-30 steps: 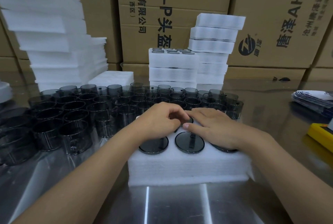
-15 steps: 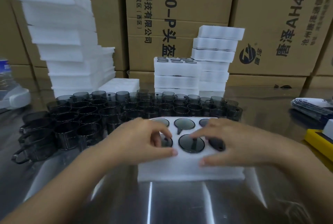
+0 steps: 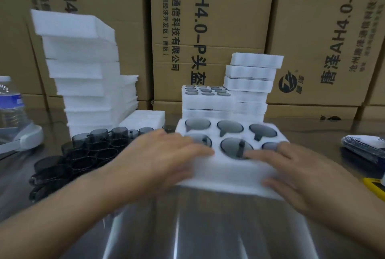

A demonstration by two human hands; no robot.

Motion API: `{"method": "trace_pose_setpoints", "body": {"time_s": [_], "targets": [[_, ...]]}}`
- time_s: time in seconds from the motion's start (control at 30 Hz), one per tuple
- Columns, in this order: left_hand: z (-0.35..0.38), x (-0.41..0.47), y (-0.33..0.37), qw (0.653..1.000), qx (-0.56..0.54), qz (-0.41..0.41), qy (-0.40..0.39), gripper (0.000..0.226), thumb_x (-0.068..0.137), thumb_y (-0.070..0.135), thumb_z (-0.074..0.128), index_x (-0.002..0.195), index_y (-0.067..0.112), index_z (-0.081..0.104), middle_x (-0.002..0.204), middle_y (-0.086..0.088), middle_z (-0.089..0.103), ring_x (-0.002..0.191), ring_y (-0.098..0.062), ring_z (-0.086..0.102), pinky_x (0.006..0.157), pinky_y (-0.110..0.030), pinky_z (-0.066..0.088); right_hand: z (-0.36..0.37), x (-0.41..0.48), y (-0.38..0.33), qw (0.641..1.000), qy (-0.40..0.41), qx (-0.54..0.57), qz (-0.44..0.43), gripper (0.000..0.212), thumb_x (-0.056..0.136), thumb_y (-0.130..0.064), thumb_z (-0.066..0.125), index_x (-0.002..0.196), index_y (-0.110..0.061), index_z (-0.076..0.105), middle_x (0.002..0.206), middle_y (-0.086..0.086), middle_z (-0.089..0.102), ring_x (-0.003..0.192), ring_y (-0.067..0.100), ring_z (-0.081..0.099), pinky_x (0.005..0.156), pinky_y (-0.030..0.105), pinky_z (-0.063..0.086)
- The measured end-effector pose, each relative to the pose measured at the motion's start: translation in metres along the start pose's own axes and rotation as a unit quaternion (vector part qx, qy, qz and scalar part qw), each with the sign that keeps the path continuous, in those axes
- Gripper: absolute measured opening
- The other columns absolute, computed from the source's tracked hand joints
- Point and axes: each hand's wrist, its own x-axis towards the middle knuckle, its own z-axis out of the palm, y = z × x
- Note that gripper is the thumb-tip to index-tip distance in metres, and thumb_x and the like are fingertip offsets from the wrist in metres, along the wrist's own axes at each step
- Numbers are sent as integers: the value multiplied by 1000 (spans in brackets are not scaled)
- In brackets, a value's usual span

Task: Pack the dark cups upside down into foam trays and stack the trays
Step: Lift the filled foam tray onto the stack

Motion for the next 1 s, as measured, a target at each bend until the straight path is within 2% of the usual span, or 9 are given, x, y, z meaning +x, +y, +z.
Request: {"method": "trace_pose_setpoints", "body": {"time_s": [0.07,0.13,0.27,0.4,0.5,0.67,0.83,0.9,1.0], "targets": [[-10,33,-30,999,-5,-42,6,44,83,24,72,124,32,60,108,8,70,90,-16,67,73,-31,53,-9,42,13,999,40,-28,15,56,77,-24,78,127,-35,55,97,-3,58,87,23,64,60,28,44],[-6,65,-67,997,24,-79,0,47,88,22,66,132,33,53,117,5,66,99,-19,64,74,-35,54,-2,92,37,997,53,-47,39,52,91,-30,60,138,-40,41,115,-2,52,107,21,53,68,29,40],[33,123,-159,987,67,-138,-40,53,94,18,55,140,39,38,124,7,55,108,-19,54,72,-33,46,26,192,92,995,71,-36,58,51,95,-19,54,142,-32,40,124,8,49,115,27,45,75,39,46],[73,177,-236,978,26,-199,-64,58,94,13,55,140,42,37,141,1,47,118,-26,51,93,-43,47,61,288,143,995,58,-38,75,49,95,-18,52,141,-33,41,124,12,48,116,31,45,78,38,44],[104,206,-275,971,16,-223,-88,58,93,8,53,140,38,37,140,-5,48,114,-25,56,93,-46,49,90,342,173,995,33,-33,91,49,96,-20,53,141,-34,40,125,14,48,116,33,47,83,38,44],[156,240,-303,959,34,-268,-80,63,90,-5,46,142,29,39,132,-14,50,108,-29,55,87,-38,49,137,396,202,994,18,-14,106,49,95,-16,53,140,-32,40,127,14,49,115,32,48,85,38,42],[205,250,-303,946,41,-313,-68,54,94,8,48,145,21,35,136,-16,45,119,-35,48,94,-41,44,177,412,208,984,34,-48,167,51,97,-10,44,143,-29,37,133,17,42,122,34,43,88,40,41],[224,253,-299,939,-16,-341,-39,45,99,22,47,141,11,38,138,-18,44,122,-37,47,98,-45,41,191,410,207,978,40,-29,204,51,97,-9,44,145,-27,37,138,18,36,126,35,40,97,42,38],[238,250,-297,938,-37,-343,32,32,98,15,45,129,7,47,132,-18,40,113,-35,45,93,-44,43,204,407,205,968,54,59,238,60,91,0,51,145,-21,36,139,18,28,117,36,46,88,36,45]]}}
